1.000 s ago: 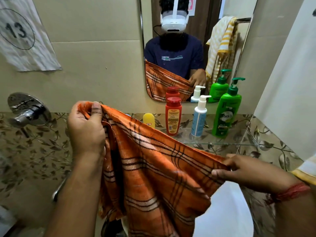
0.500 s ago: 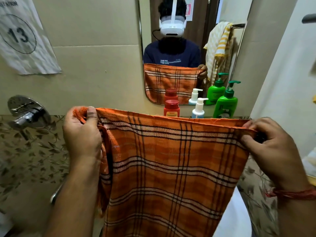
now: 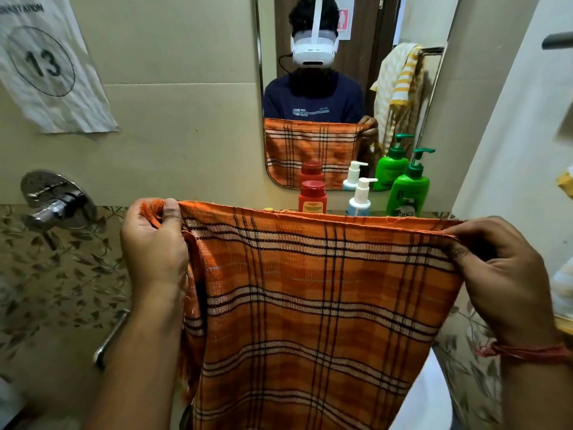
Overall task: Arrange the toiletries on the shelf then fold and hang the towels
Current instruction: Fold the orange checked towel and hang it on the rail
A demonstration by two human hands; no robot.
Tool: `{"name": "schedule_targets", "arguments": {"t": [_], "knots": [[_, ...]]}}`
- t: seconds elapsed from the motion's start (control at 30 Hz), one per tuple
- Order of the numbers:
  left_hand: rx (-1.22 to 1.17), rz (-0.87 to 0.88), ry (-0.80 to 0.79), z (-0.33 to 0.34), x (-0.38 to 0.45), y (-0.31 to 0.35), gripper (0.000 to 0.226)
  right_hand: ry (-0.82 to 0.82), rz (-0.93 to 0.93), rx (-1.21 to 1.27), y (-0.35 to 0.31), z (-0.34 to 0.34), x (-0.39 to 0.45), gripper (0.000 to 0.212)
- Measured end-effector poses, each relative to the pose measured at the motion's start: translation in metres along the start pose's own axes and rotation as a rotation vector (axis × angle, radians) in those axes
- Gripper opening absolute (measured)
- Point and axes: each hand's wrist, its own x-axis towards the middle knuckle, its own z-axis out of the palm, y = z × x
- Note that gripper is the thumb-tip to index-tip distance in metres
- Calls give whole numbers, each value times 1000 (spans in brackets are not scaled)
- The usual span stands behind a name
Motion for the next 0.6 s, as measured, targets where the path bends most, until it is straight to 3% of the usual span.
{"name": "schedule_targets", "arguments": {"t": [0.13, 0.27, 0.43, 0.6], "knots": [[-3, 1, 8, -2, -1, 1, 26, 9, -6, 10, 1, 2, -1, 31], [-8, -27, 76, -7, 2, -3, 28, -31, 3, -29, 2, -2, 0, 5], [-5, -42, 87, -10, 4, -5, 26, -194, -16, -59, 6, -4, -1, 10], [-10, -52, 85, -12, 7, -7, 23, -191, 81, -64, 5, -2, -6, 8]]}}
